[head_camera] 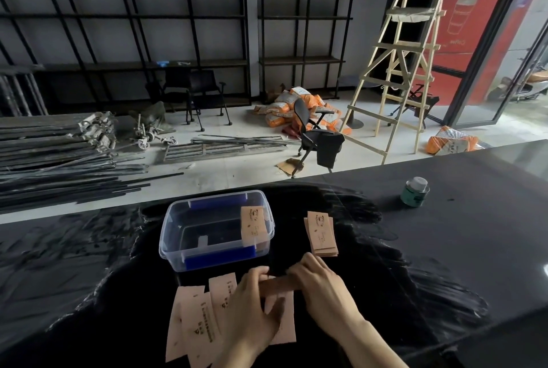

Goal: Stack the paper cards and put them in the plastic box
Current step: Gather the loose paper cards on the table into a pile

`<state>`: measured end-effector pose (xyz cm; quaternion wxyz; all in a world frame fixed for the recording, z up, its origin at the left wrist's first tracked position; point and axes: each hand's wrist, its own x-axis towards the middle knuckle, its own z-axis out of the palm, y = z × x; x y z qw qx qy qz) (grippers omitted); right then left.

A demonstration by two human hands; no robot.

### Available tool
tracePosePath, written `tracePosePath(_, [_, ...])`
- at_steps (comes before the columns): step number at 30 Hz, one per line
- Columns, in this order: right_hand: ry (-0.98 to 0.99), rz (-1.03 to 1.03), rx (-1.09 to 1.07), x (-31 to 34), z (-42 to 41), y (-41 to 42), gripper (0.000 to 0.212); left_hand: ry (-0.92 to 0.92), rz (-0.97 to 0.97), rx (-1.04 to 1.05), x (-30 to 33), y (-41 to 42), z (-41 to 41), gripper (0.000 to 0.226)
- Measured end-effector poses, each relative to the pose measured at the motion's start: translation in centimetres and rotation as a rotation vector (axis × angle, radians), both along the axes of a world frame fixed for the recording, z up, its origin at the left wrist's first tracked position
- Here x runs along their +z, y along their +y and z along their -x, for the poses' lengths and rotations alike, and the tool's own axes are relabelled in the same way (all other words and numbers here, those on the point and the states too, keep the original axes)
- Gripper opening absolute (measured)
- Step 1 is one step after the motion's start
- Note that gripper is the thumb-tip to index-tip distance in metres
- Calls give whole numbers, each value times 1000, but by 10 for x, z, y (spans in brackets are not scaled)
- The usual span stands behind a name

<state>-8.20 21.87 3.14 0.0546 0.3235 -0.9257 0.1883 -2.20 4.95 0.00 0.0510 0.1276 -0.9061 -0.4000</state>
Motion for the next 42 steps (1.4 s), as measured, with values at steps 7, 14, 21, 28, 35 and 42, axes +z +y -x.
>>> tracePosePath(7, [32, 30, -125, 0, 10, 17, 29, -276, 283, 72, 3, 16, 0, 113])
tracePosePath(14, [-36, -33, -36, -10, 8, 11, 21, -42, -51, 114, 12, -29, 14, 62])
tracePosePath(21, [-143, 71, -60, -33, 6, -5, 85, 15, -219, -13, 19, -22, 13, 51])
tracePosePath(28, [64, -133, 0, -43, 2, -7, 65, 207, -330, 134, 30, -15, -6, 43])
tracePosePath(35, [70, -129, -4, -44, 3, -21, 48, -283, 467, 484, 23, -52, -27, 67])
tracePosePath(42, [11, -116, 28, -43, 5, -25, 49, -297, 457, 579, 16, -55, -47, 82])
